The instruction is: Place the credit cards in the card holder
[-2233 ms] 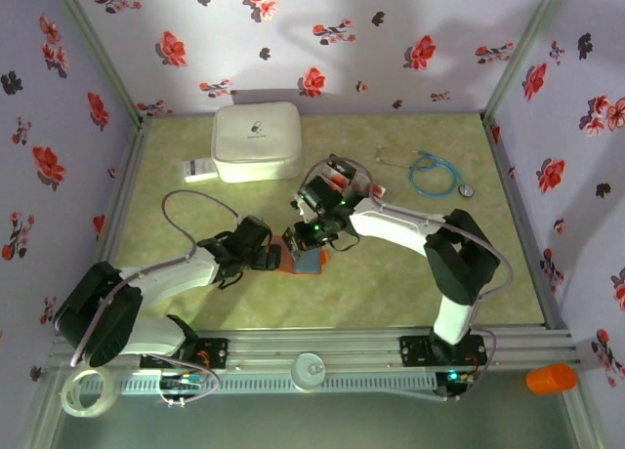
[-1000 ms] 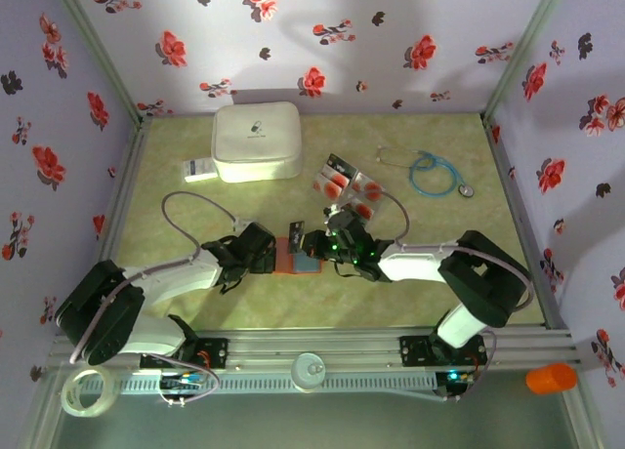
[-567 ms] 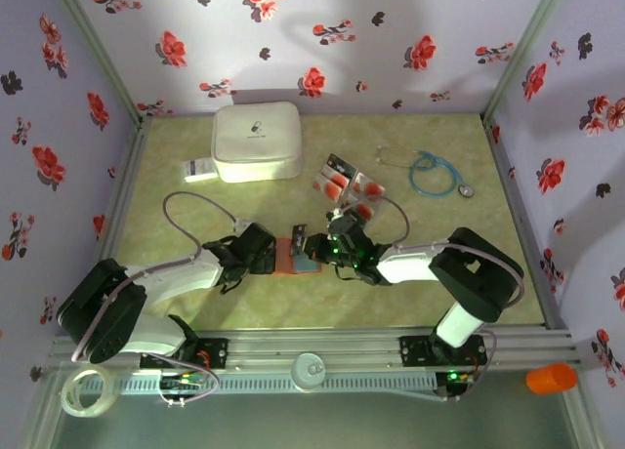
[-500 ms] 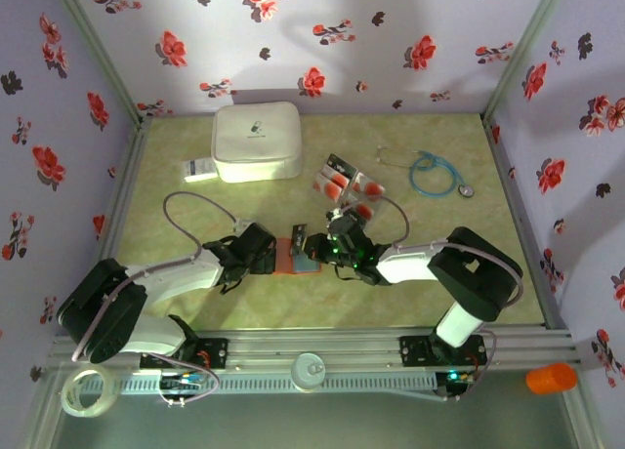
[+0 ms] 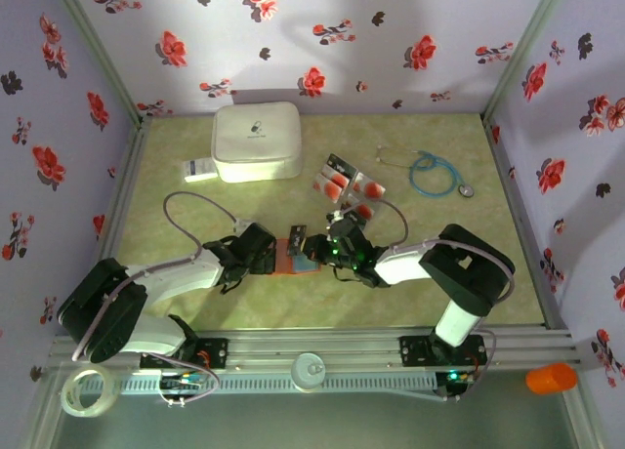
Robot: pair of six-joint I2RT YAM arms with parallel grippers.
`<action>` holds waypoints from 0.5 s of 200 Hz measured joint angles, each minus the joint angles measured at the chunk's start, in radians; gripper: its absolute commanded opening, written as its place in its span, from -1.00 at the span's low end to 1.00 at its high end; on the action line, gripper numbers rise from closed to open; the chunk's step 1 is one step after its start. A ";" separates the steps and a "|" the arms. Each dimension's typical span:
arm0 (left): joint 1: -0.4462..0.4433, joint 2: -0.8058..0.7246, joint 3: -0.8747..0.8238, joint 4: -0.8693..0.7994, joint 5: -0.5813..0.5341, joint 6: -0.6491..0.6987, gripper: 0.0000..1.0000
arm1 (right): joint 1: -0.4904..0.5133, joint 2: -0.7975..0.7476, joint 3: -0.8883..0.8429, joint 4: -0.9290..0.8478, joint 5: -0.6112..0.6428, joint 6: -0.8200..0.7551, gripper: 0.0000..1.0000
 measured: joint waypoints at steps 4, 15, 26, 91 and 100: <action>0.000 0.000 0.000 0.000 0.000 0.000 1.00 | 0.000 0.000 -0.002 0.001 0.000 0.000 -1.00; 0.000 0.000 0.000 0.000 0.000 0.000 0.99 | 0.000 0.002 -0.009 0.008 -0.004 0.007 -1.00; 0.000 0.000 0.000 0.000 0.000 0.000 0.99 | 0.000 0.002 -0.014 0.015 -0.007 0.011 -1.00; 0.000 0.000 0.000 0.000 0.000 0.000 1.00 | 0.006 0.029 -0.018 0.063 -0.031 0.034 -1.00; 0.000 0.000 0.000 0.000 0.000 0.000 0.99 | 0.006 0.034 -0.019 0.071 -0.034 0.038 -1.00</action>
